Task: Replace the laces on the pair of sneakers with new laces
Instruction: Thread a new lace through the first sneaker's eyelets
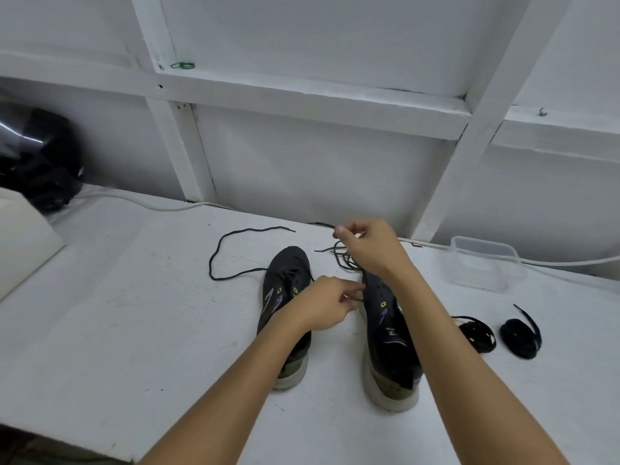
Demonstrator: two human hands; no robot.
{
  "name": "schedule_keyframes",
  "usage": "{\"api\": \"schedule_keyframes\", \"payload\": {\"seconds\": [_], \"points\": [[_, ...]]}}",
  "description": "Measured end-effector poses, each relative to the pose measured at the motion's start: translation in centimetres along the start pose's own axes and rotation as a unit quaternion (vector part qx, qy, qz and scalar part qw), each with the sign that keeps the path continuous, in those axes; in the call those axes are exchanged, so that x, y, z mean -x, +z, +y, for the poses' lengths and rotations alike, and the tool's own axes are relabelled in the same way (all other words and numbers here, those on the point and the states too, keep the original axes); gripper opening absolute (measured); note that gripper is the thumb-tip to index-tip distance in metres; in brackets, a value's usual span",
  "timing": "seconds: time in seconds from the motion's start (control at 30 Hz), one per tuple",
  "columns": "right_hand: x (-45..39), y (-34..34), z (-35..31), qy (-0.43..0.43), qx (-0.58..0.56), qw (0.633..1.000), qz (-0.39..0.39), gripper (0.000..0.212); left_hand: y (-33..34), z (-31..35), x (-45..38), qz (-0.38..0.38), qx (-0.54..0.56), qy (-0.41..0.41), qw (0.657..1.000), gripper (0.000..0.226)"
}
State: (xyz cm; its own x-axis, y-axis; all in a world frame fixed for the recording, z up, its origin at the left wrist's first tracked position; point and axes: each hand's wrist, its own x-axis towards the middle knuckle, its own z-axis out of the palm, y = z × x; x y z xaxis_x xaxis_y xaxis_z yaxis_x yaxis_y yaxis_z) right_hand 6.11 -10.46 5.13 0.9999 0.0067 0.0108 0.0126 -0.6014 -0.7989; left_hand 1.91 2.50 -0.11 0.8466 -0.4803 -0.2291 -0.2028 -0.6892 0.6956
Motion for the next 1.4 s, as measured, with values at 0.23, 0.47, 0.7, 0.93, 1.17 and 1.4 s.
{"api": "schedule_keyframes", "payload": {"seconds": [0.23, 0.47, 0.7, 0.93, 1.17, 1.4], "points": [[-0.1, 0.9, 1.3, 0.033, -0.101, 0.993, -0.049, 0.034, -3.4, -3.6, 2.4, 0.276, 0.054, -0.06, 0.958, 0.012], [1.2, 1.7, 1.1, 0.021, -0.039, 0.992, -0.119, 0.009, -4.1, -7.7, 4.0, 0.253, 0.049, -0.17, 0.951, 0.01], [0.9, 3.4, 2.3, 0.021, 0.019, 0.98, -0.196, 0.004, -3.0, -7.7, 3.2, 0.244, 0.075, -0.166, 0.953, 0.015], [0.9, 5.3, 2.3, -0.02, 0.114, 0.98, -0.161, 0.016, -3.2, -7.5, 2.6, 0.226, 0.078, -0.166, 0.957, 0.022], [0.9, 7.2, 2.1, -0.083, 0.25, 0.952, -0.153, 0.02, -3.0, -7.8, 2.7, 0.229, 0.111, -0.156, 0.954, 0.021], [1.0, 8.1, 1.3, -0.107, 0.338, 0.925, -0.137, 0.021, -2.8, -8.1, 2.7, 0.233, 0.111, -0.143, 0.955, 0.022]]}}
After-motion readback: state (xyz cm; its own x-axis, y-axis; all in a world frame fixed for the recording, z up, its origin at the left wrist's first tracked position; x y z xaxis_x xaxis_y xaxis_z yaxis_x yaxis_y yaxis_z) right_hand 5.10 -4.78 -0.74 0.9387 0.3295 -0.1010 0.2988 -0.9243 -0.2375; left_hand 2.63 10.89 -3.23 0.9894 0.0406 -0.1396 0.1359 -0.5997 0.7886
